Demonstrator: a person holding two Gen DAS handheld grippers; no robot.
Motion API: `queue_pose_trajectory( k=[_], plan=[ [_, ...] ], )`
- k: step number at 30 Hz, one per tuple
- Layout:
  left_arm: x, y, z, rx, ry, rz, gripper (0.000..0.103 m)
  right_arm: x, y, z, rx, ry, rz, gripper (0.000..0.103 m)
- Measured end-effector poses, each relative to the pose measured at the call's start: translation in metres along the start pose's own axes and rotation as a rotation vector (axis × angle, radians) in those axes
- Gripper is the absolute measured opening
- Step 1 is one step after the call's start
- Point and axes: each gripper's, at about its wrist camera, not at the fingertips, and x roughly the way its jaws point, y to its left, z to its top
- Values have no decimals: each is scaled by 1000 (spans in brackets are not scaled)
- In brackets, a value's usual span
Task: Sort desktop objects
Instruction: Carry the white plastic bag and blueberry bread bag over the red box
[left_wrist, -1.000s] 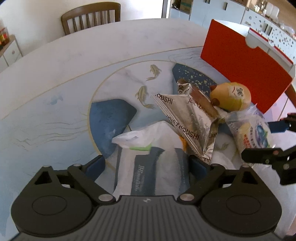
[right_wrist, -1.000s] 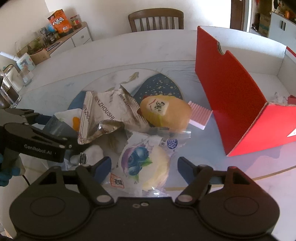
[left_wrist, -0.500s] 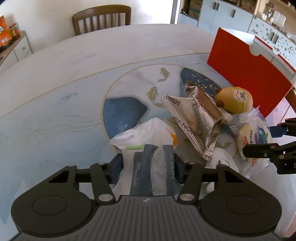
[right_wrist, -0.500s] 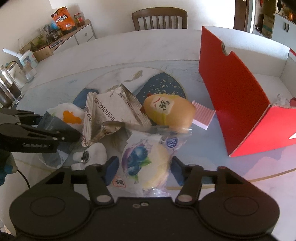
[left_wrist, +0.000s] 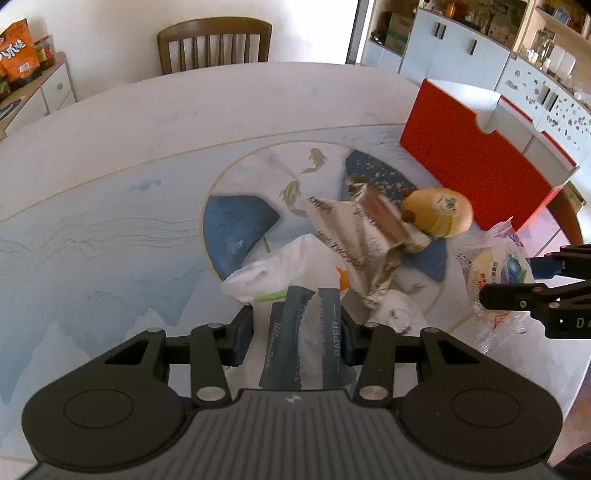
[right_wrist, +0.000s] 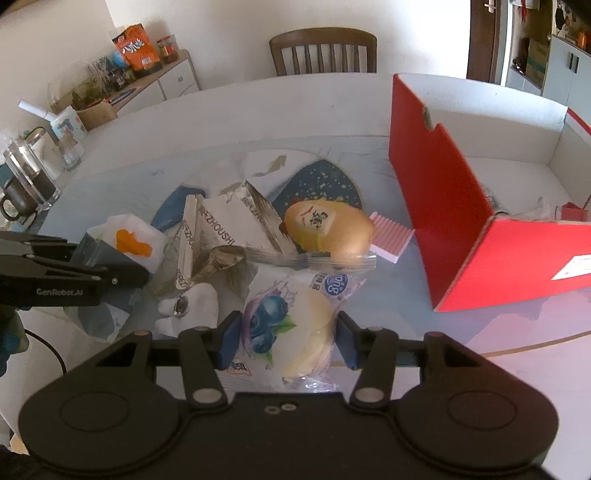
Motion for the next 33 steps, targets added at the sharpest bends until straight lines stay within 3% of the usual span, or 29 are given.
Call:
queue_pose_trajectory(
  k=[18, 33],
  plan=[
    [-38, -72, 24, 20, -55, -65, 44, -61, -35, 3, -10, -85, 40, 52],
    [-39, -147, 59, 87, -92, -120, 44, -100, -85, 13, 10, -155, 32, 52]
  ],
)
